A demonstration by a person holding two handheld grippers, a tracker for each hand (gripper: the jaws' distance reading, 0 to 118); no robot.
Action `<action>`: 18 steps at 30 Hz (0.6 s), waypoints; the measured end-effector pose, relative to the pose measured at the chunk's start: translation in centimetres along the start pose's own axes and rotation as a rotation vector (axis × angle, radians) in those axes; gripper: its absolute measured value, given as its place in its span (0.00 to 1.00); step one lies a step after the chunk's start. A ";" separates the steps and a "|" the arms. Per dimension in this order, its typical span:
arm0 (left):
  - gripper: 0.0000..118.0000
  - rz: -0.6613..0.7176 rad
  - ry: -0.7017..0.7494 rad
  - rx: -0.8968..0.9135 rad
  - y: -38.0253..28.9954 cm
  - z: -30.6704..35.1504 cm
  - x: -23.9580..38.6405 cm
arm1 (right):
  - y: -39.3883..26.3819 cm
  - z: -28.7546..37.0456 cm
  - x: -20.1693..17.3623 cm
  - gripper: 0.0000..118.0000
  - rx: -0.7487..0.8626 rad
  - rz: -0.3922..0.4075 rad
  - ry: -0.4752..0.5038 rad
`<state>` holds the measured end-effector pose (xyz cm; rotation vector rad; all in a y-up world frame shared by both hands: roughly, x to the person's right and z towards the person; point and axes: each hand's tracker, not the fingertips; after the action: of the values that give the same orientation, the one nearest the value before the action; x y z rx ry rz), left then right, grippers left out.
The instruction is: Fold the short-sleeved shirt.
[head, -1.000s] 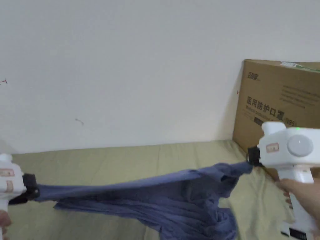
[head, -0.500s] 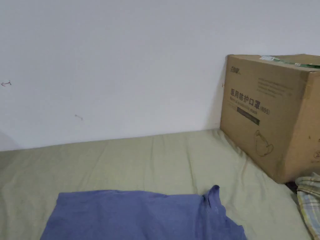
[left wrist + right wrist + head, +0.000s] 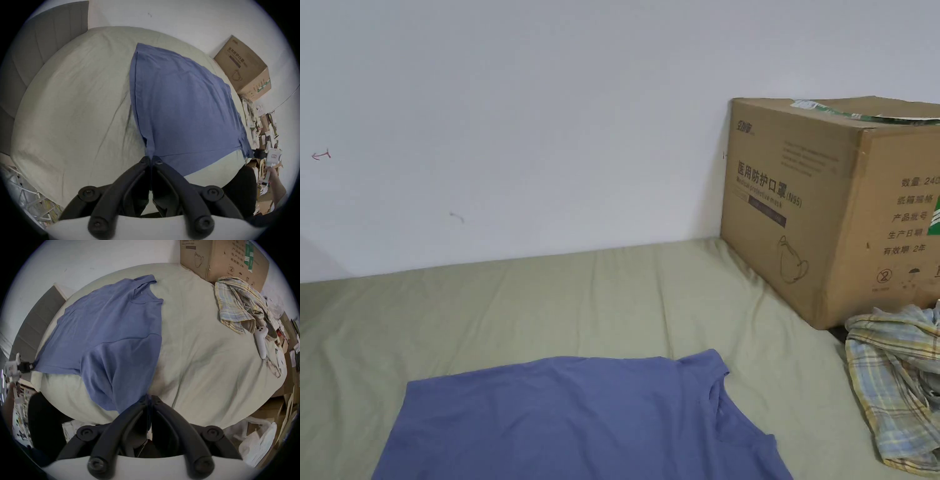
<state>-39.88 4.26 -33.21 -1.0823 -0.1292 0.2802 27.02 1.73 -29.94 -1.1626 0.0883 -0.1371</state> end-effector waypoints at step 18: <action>0.86 -0.090 -0.088 0.231 3.3 5.4 6.3 | 9.2 7.8 -7.6 0.80 0.386 -0.065 0.132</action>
<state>-35.70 12.08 -33.83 -0.8333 -0.2182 0.2550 21.21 13.56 -35.28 -0.7707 0.1337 -0.2762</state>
